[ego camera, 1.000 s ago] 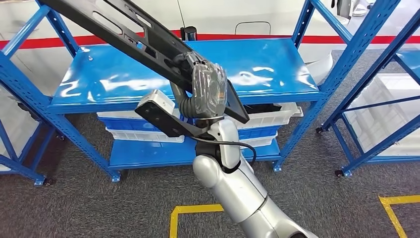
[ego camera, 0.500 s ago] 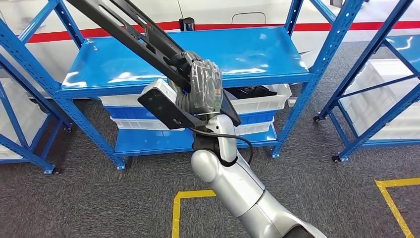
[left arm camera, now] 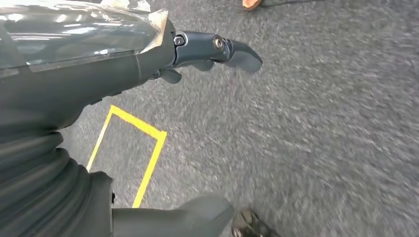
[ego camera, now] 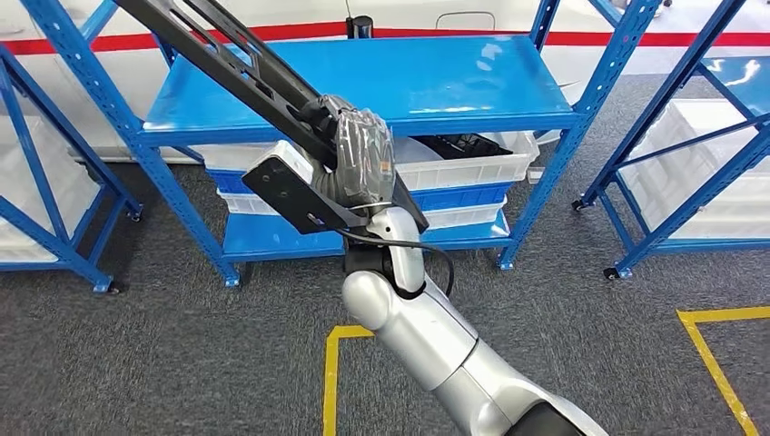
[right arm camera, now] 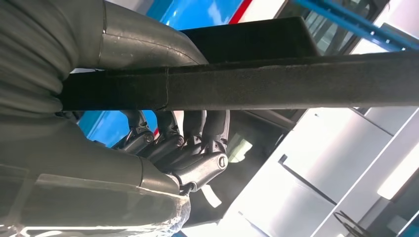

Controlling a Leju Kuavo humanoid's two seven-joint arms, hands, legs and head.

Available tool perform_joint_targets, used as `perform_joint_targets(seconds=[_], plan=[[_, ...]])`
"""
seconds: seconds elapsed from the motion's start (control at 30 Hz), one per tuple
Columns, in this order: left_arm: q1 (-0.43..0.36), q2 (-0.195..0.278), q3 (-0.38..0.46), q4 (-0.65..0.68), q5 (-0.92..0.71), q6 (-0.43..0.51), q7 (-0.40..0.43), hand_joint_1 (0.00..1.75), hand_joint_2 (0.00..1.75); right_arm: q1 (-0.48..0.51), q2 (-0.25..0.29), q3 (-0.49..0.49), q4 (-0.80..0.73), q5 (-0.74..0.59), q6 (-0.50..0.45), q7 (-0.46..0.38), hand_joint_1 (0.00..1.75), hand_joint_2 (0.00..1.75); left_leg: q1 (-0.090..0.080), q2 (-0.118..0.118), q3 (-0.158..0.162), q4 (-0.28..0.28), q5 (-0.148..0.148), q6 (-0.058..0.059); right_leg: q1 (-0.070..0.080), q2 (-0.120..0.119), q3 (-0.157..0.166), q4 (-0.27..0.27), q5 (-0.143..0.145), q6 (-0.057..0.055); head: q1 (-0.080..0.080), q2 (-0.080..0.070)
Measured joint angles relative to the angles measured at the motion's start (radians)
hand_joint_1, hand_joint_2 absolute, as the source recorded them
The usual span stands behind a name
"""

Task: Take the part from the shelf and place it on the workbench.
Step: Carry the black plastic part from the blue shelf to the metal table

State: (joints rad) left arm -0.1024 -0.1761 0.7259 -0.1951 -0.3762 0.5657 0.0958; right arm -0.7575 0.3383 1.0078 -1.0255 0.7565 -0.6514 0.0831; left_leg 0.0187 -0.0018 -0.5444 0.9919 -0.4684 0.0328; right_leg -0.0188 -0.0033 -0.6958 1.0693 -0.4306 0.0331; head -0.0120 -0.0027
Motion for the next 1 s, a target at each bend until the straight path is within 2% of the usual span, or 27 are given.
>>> perform_joint_targets(seconds=[0.07, 0.1, 0.13, 0.17, 0.2, 0.23, 0.27, 0.3, 0.33, 0.37, 0.43, 0.47, 0.5, 0.53, 0.57, 0.6, 0.63, 0.67, 0.7, 0.73, 0.77, 0.8, 0.83, 0.87, 0.93, 0.97, 1.0], plan=[[0.0, 0.0, 0.001, 0.0, -0.006, 0.0, -0.003, 0.0, 1.75, 0.001, 0.0, -0.007, 0.011, -0.012, -0.009, -0.018, 1.75, 1.75, -0.005, 0.002, -0.034, 0.001, 0.028, 0.011, 0.0, 0.001, -0.039, 0.134, -0.094, -0.014, 0.004, 0.0], [0.0, 0.0, 0.002, 0.0, -0.007, 0.0, -0.005, 0.0, 1.75, 0.001, 0.0, -0.01, 0.017, -0.015, -0.013, -0.024, 1.75, 1.75, -0.008, 0.003, -0.052, 0.002, 0.042, 0.013, 0.001, 0.001, -0.047, 0.196, -0.119, -0.012, 0.005, 0.0], [0.0, 0.0, 0.002, 0.0, -0.008, 0.0, -0.007, 0.0, 1.75, 0.002, 0.0, -0.014, 0.023, -0.019, -0.015, -0.029, 1.75, 1.75, -0.011, 0.004, -0.069, 0.003, 0.056, 0.014, 0.002, 0.001, -0.042, 0.234, -0.124, -0.006, 0.006, 0.0], [0.0, 0.0, 0.002, 0.0, -0.008, 0.0, -0.008, 0.0, 1.75, 0.003, 0.0, -0.017, 0.029, -0.022, -0.016, -0.034, 1.75, 1.75, -0.014, 0.004, -0.086, 0.003, 0.069, 0.013, 0.004, 0.001, -0.021, 0.239, -0.113, 0.002, 0.006, 0.0], [0.0, 0.0, 0.002, 0.0, -0.009, 0.0, -0.009, 0.0, 1.75, 0.004, 0.0, -0.021, 0.034, -0.025, -0.016, -0.038, 1.75, 1.75, -0.018, 0.005, -0.103, 0.003, 0.083, 0.013, 0.007, 0.001, 0.019, 0.207, -0.095, 0.006, 0.007, 0.0], [0.0, 0.0, 0.003, 0.0, -0.009, 0.001, -0.01, 0.0, 1.75, 0.005, 0.001, -0.026, 0.039, -0.027, -0.016, -0.042, 1.75, 1.75, -0.02, 0.004, -0.116, 0.004, 0.096, 0.012, 0.012, 0.001, 0.075, 0.144, -0.082, 0.003, 0.007, 0.0], [0.0, -0.001, 0.003, 0.0, -0.008, 0.001, -0.011, 0.0, 1.75, 0.004, 0.002, -0.032, 0.044, -0.03, -0.016, -0.047, 1.75, 1.75, -0.023, 0.004, -0.128, 0.004, 0.108, 0.009, 0.017, 0.0, 0.141, 0.06, -0.086, -0.007, 0.007, 0.0], [0.0, -0.002, 0.004, 0.0, -0.007, 0.002, -0.012, 0.0, 1.75, 0.004, 0.003, -0.039, 0.048, -0.032, -0.016, -0.051, 1.75, 1.75, -0.024, 0.004, -0.136, 0.003, 0.12, 0.005, 0.022, -0.001, 0.19, -0.013, -0.094, -0.017, 0.005, 0.0], [0.0, -0.003, 0.005, 0.0, -0.006, 0.003, -0.012, 0.0, 1.75, 0.003, 0.003, -0.046, 0.052, -0.034, -0.016, -0.055, 1.75, 1.75, -0.023, 0.005, -0.14, 0.002, 0.132, 0.0, 0.027, -0.001, 0.22, -0.065, -0.105, -0.025, 0.006, 0.0], [0.0, -0.004, 0.006, 0.0, -0.003, 0.006, -0.013, 0.0, 1.75, 0.001, 0.003, -0.052, 0.058, -0.036, -0.016, -0.059, 1.75, 1.75, -0.021, 0.006, -0.143, -0.002, 0.143, -0.006, 0.031, -0.001, 0.229, -0.092, -0.11, -0.031, 0.006, 0.0], [0.002, -0.005, 0.012, 0.0, 0.002, 0.014, -0.013, 0.0, 1.75, -0.003, 0.002, -0.068, 0.074, -0.042, -0.015, -0.069, 1.75, 1.75, -0.016, 0.005, -0.149, -0.007, 0.155, -0.019, 0.027, -0.001, 0.214, -0.099, -0.088, -0.037, 0.01, 0.0], [0.003, -0.005, 0.016, 0.0, 0.005, 0.019, -0.013, 0.0, 1.75, -0.004, 0.002, -0.076, 0.083, -0.046, -0.013, -0.074, 1.75, 1.75, -0.014, 0.003, -0.157, 0.006, 0.133, -0.025, 0.023, -0.002, 0.207, -0.101, -0.073, -0.044, 0.01, 0.0], [0.004, -0.006, 0.02, 0.0, 0.007, 0.021, -0.012, 0.0, 1.75, -0.004, 0.003, -0.084, 0.091, -0.052, -0.007, -0.08, 1.75, 1.75, -0.012, 0.0, -0.168, 0.036, 0.091, -0.031, 0.017, -0.004, 0.198, -0.104, -0.057, -0.051, 0.009, 0.0], [0.004, -0.005, 0.023, 0.0, 0.008, 0.023, -0.011, 0.0, 1.75, -0.004, 0.003, -0.092, 0.099, -0.062, 0.003, -0.088, 1.75, 1.75, -0.008, -0.001, -0.182, 0.09, 0.031, -0.037, 0.013, -0.005, 0.186, -0.104, -0.042, -0.055, 0.008, 0.0], [0.005, -0.005, 0.024, 0.001, 0.004, 0.023, -0.01, 0.0, 1.75, -0.004, 0.003, -0.1, 0.106, -0.075, 0.015, -0.098, 1.75, 1.75, -0.005, -0.001, -0.196, 0.156, -0.023, -0.043, 0.013, -0.005, 0.17, -0.103, -0.028, -0.058, 0.006, 0.0], [0.005, -0.005, 0.026, 0.001, -0.003, 0.023, -0.009, 0.0, 1.75, -0.003, 0.002, -0.108, 0.113, -0.087, 0.028, -0.109, 1.75, 1.75, -0.002, -0.001, -0.205, 0.215, -0.059, -0.049, 0.013, -0.006, 0.154, -0.102, -0.016, -0.057, 0.005, 0.0], [0.005, -0.004, 0.026, 0.001, -0.014, 0.022, -0.008, 0.0, 1.75, -0.003, 0.002, -0.119, 0.123, -0.099, 0.041, -0.121, 1.75, 1.75, 0.001, -0.001, -0.205, 0.263, -0.071, -0.054, 0.012, -0.006, 0.136, -0.099, -0.004, -0.053, 0.005, 0.0], [0.005, -0.004, 0.026, 0.001, -0.026, 0.02, -0.007, 0.0, 1.75, -0.002, 0.002, -0.13, 0.131, -0.107, 0.05, -0.134, 1.75, 1.75, 0.004, -0.001, -0.191, 0.278, -0.058, -0.057, 0.01, -0.006, 0.118, -0.094, 0.006, -0.048, 0.004, 0.0], [0.005, -0.004, 0.025, 0.001, -0.035, 0.019, -0.006, 0.0, 1.75, -0.001, 0.002, -0.143, 0.139, -0.112, 0.056, -0.144, 1.75, 1.75, 0.007, -0.001, -0.158, 0.258, -0.033, -0.061, 0.008, -0.006, 0.099, -0.086, 0.015, -0.043, 0.004, 0.0], [0.004, -0.003, 0.025, 0.0, -0.042, 0.018, -0.004, 0.0, 1.75, -0.001, 0.002, -0.159, 0.147, -0.115, 0.061, -0.155, 1.75, 1.75, 0.011, -0.001, -0.11, 0.21, -0.012, -0.064, 0.005, -0.006, 0.079, -0.077, 0.024, -0.036, 0.004, 0.0], [0.004, -0.003, 0.024, 0.0, -0.045, 0.017, -0.003, 0.0, 1.75, -0.001, 0.003, -0.173, 0.152, -0.117, 0.063, -0.162, 1.75, 1.75, 0.011, -0.002, -0.056, 0.141, -0.012, -0.067, 0.005, -0.006, 0.062, -0.067, 0.031, -0.029, 0.004, 0.0], [0.003, -0.003, 0.023, 0.0, -0.047, 0.016, -0.003, 0.0, 1.75, -0.001, 0.003, -0.185, 0.156, -0.118, 0.065, -0.166, 1.75, 1.75, 0.01, -0.005, -0.015, 0.083, -0.019, -0.065, 0.004, -0.006, 0.049, -0.061, 0.038, -0.021, 0.004, 0.0], [0.003, -0.004, 0.022, 0.0, -0.05, 0.015, -0.003, 0.0, 1.75, -0.001, 0.003, -0.194, 0.16, -0.118, 0.066, -0.168, 1.75, 1.75, 0.007, -0.009, 0.007, 0.043, -0.032, -0.061, 0.006, -0.006, 0.042, -0.057, 0.046, -0.014, 0.004, 0.0], [0.003, -0.004, 0.021, 0.0, -0.056, 0.014, -0.003, 0.0, 1.75, -0.001, 0.003, -0.202, 0.163, -0.117, 0.067, -0.169, 1.75, 1.75, 0.002, -0.012, 0.013, 0.026, -0.038, -0.052, 0.008, -0.006, 0.037, -0.057, 0.055, -0.006, 0.005, 0.0], [0.004, -0.003, 0.017, 0.001, -0.07, 0.012, -0.004, 0.0, 1.75, 0.0, 0.0, -0.223, 0.17, -0.107, 0.081, -0.176, 1.75, 1.75, -0.002, -0.012, -0.002, 0.024, -0.021, -0.029, 0.008, -0.005, 0.028, -0.057, 0.066, 0.007, 0.004, 0.0], [0.004, -0.003, 0.015, 0.001, -0.075, 0.011, -0.004, 0.0, 1.75, 0.0, -0.001, -0.244, 0.173, -0.098, 0.096, -0.185, 1.75, 1.75, -0.004, -0.01, -0.012, 0.023, -0.01, -0.016, 0.006, -0.004, 0.017, -0.046, 0.054, 0.009, 0.005, 0.0], [0.005, -0.002, 0.015, 0.0, -0.077, 0.01, -0.003, 0.0, 1.75, 0.002, -0.004, -0.27, 0.175, -0.088, 0.115, -0.197, 1.75, 1.75, -0.003, -0.008, -0.022, 0.02, 0.002, -0.005, 0.005, -0.002, 0.001, -0.017, 0.025, 0.006, 0.007, 0.0]])
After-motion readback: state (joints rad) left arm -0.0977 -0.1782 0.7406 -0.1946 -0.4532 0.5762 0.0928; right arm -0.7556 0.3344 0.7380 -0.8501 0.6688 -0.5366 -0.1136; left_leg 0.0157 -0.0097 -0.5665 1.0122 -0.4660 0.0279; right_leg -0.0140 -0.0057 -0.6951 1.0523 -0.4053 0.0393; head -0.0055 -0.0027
